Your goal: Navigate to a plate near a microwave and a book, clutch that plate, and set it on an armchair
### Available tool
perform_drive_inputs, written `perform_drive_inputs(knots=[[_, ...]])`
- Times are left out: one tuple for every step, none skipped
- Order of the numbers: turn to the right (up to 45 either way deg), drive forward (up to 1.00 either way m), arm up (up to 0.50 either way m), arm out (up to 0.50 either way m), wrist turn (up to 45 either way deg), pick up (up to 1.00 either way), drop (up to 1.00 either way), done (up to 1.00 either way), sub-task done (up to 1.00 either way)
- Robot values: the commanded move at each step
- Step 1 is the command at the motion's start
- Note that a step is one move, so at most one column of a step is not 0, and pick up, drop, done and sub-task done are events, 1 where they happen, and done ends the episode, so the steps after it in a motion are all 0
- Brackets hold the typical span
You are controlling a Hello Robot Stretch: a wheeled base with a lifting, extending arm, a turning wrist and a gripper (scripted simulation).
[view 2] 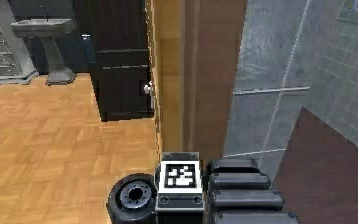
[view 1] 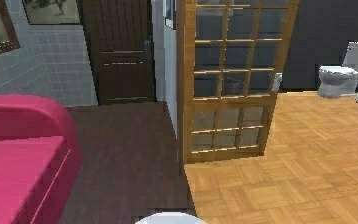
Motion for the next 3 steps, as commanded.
perform_drive_inputs(knots=[[24.0, 0.00, 0.00, 0.00, 0.0, 0.00, 0.00, 0.00, 0.00], [0.0, 0.25, 0.00, 0.00, 0.0, 0.00, 0.00, 0.00, 0.00], [33.0, 0.00, 0.00, 0.00, 0.0, 0.00, 0.00, 0.00, 0.00]])
